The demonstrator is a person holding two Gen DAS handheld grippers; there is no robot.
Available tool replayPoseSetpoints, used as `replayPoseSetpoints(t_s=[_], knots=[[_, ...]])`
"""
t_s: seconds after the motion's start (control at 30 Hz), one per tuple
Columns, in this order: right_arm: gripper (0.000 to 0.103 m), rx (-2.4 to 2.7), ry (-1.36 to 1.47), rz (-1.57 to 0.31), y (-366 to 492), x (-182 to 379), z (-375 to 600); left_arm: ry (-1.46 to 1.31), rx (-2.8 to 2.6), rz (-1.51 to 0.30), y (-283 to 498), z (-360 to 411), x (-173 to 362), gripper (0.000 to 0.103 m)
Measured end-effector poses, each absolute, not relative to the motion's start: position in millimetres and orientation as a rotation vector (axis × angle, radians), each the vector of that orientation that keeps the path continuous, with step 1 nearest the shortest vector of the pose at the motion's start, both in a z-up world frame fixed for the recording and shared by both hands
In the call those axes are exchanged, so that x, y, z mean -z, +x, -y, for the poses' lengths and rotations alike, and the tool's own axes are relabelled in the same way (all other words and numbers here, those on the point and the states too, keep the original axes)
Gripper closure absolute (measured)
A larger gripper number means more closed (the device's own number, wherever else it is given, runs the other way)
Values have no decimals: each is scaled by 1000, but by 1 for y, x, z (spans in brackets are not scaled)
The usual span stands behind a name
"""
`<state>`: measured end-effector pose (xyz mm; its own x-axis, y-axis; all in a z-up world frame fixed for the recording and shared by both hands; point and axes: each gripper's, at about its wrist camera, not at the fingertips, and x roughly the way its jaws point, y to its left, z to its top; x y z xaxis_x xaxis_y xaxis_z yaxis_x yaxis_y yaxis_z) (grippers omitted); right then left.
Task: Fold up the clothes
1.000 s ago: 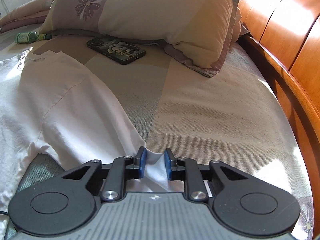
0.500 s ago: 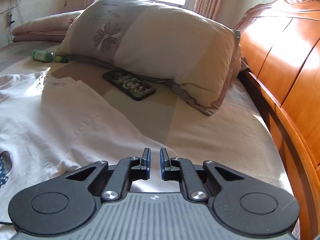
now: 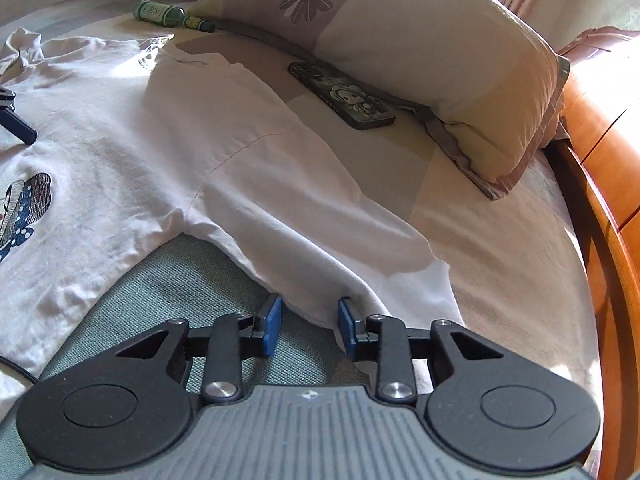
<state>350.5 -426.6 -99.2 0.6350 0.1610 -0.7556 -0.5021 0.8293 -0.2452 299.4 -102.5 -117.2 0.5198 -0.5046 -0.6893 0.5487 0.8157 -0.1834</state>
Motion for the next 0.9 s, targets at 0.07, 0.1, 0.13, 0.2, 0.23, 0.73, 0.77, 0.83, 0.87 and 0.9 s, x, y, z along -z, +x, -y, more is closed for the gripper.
replayPoseSetpoints(t_s=[0.07,0.1,0.13,0.2,0.23,0.73,0.77,0.83,0.87,0.9], knots=[[93,-383,-454,-808,349,99,425,60,634,-805,300,102,117,2],[94,-393,-440,-821,347,97,425,58,637,-806,300,102,117,2],[94,-413,-418,-834,344,94,426,56,639,-806,300,101,117,2],[94,-467,-347,-876,338,87,431,48,643,-808,301,100,117,2],[94,-483,-320,-899,335,86,435,45,644,-809,301,99,117,2],[51,206,-128,-762,310,68,611,45,635,-819,303,102,115,2],[51,269,-114,-772,312,74,628,48,633,-820,303,102,115,2],[48,302,-87,-788,314,87,642,56,632,-821,303,103,115,2],[44,313,-74,-796,314,94,649,59,632,-822,303,103,115,2],[42,324,-60,-804,315,101,655,61,631,-822,303,103,115,2]])
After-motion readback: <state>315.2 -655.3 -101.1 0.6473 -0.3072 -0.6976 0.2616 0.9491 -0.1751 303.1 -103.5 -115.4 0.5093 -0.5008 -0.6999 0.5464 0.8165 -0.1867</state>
